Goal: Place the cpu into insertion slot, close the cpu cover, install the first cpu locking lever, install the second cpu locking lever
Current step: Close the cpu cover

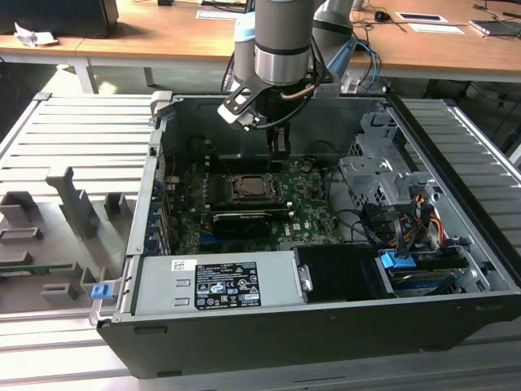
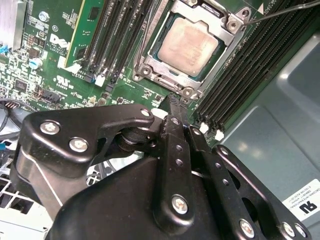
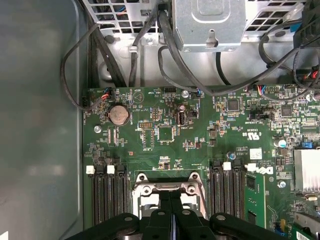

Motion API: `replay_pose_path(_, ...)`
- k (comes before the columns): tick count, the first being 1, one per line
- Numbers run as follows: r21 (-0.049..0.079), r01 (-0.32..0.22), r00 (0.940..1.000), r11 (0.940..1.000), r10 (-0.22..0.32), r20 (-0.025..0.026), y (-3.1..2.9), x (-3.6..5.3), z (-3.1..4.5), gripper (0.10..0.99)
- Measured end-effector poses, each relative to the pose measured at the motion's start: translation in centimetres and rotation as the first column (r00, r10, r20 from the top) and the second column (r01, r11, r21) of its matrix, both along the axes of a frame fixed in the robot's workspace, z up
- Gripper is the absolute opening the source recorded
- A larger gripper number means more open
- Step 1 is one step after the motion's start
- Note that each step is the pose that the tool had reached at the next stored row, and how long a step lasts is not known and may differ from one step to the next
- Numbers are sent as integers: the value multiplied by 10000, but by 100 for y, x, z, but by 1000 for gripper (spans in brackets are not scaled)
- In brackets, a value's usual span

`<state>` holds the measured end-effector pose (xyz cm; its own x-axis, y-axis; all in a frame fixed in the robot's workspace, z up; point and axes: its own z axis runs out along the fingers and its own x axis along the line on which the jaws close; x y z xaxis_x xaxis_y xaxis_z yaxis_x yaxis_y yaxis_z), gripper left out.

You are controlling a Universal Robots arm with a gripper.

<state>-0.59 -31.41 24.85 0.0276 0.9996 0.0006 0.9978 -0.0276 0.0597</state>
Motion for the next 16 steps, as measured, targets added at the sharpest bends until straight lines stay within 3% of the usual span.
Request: replay_pose_path(16,3,0,10000,10000,0,2,-34,-68,-31,106)
